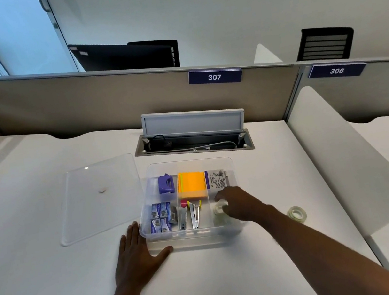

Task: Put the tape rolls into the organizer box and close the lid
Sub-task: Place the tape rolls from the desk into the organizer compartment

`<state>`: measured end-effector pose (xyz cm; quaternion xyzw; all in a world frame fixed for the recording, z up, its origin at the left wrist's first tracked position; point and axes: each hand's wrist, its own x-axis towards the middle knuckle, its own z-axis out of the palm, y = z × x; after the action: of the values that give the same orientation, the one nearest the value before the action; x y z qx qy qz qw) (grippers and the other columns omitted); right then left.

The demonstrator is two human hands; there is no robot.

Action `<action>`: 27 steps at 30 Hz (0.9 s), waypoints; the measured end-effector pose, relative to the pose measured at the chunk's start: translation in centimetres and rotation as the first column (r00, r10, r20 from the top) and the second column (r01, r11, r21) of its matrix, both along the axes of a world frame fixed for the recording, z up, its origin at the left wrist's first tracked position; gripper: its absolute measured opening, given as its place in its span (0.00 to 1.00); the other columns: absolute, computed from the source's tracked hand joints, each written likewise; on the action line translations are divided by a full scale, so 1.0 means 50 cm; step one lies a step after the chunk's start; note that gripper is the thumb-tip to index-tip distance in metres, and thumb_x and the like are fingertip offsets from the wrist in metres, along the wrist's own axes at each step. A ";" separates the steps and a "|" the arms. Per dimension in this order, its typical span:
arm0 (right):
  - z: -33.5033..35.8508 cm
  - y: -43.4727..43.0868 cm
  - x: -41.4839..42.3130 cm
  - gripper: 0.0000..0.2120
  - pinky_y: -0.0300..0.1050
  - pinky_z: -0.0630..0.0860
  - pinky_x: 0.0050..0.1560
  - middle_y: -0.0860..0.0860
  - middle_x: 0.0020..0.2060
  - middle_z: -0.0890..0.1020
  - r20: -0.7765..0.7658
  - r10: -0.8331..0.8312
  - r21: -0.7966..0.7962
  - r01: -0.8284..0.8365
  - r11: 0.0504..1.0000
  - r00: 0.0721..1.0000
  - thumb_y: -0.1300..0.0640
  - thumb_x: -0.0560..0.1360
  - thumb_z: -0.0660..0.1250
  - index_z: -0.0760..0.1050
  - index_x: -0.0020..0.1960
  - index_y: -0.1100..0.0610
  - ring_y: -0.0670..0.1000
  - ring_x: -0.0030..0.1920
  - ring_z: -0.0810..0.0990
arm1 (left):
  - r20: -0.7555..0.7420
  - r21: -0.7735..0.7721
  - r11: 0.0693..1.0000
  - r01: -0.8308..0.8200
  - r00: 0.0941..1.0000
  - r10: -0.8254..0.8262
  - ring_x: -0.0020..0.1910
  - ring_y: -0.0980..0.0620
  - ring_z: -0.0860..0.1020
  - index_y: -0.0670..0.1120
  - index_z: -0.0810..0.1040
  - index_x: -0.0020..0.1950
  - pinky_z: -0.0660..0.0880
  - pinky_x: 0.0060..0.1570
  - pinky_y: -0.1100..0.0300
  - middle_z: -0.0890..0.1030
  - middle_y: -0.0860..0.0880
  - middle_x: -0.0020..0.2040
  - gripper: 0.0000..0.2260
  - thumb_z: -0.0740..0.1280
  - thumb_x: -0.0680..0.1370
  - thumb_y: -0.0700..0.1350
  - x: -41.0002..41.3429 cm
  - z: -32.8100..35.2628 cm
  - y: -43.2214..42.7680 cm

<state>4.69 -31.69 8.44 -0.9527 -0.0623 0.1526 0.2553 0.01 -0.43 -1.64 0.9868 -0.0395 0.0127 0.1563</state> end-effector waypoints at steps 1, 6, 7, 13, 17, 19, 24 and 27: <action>0.001 -0.007 0.001 0.16 0.51 0.70 0.66 0.58 0.60 0.77 0.079 -0.095 0.034 0.093 0.995 0.992 0.64 0.71 0.63 0.76 0.59 0.60 0.58 0.63 0.74 | -0.002 -0.003 1.000 -0.002 1.000 0.002 0.77 0.48 0.55 0.44 0.55 0.76 0.53 0.76 0.49 0.60 0.44 0.76 0.50 0.55 0.65 0.77 0.000 0.000 0.000; -0.017 -0.087 -0.010 0.18 0.53 0.74 0.54 0.64 0.54 0.76 0.414 -0.443 -0.043 0.503 0.863 0.795 0.66 0.68 0.60 0.74 0.58 0.65 0.66 0.52 0.76 | 0.001 -0.003 1.000 -0.004 1.000 0.004 0.77 0.48 0.55 0.43 0.56 0.76 0.53 0.76 0.49 0.61 0.44 0.76 0.50 0.55 0.65 0.77 -0.002 0.000 0.001; -0.020 -0.107 -0.017 0.18 0.54 0.73 0.54 0.65 0.55 0.75 0.388 -0.490 -0.102 0.565 0.819 0.781 0.66 0.68 0.60 0.73 0.58 0.66 0.67 0.52 0.75 | 0.001 0.001 1.000 -0.006 1.000 0.006 0.76 0.48 0.55 0.44 0.56 0.76 0.53 0.76 0.49 0.61 0.44 0.76 0.50 0.54 0.65 0.77 -0.002 -0.001 0.002; -0.089 -0.199 -0.093 0.18 0.57 0.69 0.63 0.65 0.64 0.67 0.129 -0.768 -0.361 0.752 0.552 0.627 0.56 0.71 0.62 0.70 0.60 0.59 0.66 0.62 0.68 | 0.009 0.002 1.000 0.001 1.000 -0.001 0.76 0.47 0.56 0.43 0.57 0.75 0.53 0.76 0.49 0.62 0.43 0.76 0.50 0.54 0.65 0.77 0.000 0.000 0.000; -0.112 -0.212 -0.110 0.13 0.51 0.72 0.58 0.61 0.56 0.74 0.085 -0.681 -0.353 0.661 0.662 0.728 0.61 0.73 0.62 0.70 0.56 0.61 0.63 0.57 0.73 | 0.006 0.001 1.000 -0.001 1.000 0.001 0.76 0.48 0.55 0.44 0.56 0.76 0.52 0.76 0.49 0.61 0.44 0.76 0.50 0.54 0.65 0.77 -0.001 0.003 0.000; -0.106 -0.208 -0.106 0.12 0.50 0.74 0.54 0.62 0.53 0.75 0.117 -0.679 -0.257 0.683 0.684 0.724 0.65 0.73 0.58 0.72 0.55 0.62 0.64 0.55 0.75 | -0.001 0.004 1.000 0.002 1.000 -0.002 0.76 0.48 0.55 0.44 0.56 0.76 0.52 0.76 0.50 0.61 0.44 0.76 0.50 0.54 0.65 0.77 -0.001 0.004 0.000; -0.055 -0.161 -0.057 0.16 0.44 0.71 0.54 0.63 0.54 0.75 0.207 -0.584 0.029 0.592 0.806 0.785 0.64 0.73 0.63 0.74 0.61 0.59 0.62 0.55 0.76 | -0.002 0.004 1.000 0.004 1.000 -0.004 0.76 0.48 0.56 0.44 0.57 0.76 0.53 0.76 0.49 0.62 0.44 0.76 0.50 0.53 0.65 0.77 -0.001 0.003 0.001; -0.019 -0.113 -0.015 0.16 0.44 0.70 0.54 0.62 0.52 0.78 0.293 -0.468 0.121 0.453 0.883 0.834 0.63 0.72 0.66 0.76 0.59 0.59 0.60 0.54 0.76 | 0.003 0.008 1.000 0.003 1.000 -0.003 0.76 0.48 0.56 0.44 0.57 0.76 0.53 0.76 0.49 0.62 0.44 0.75 0.50 0.54 0.65 0.77 0.000 0.001 0.001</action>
<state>3.92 -37.35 7.49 -0.9453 0.1254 -0.0684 0.2933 0.00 -0.36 -1.60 0.9873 -0.0410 0.0137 0.1526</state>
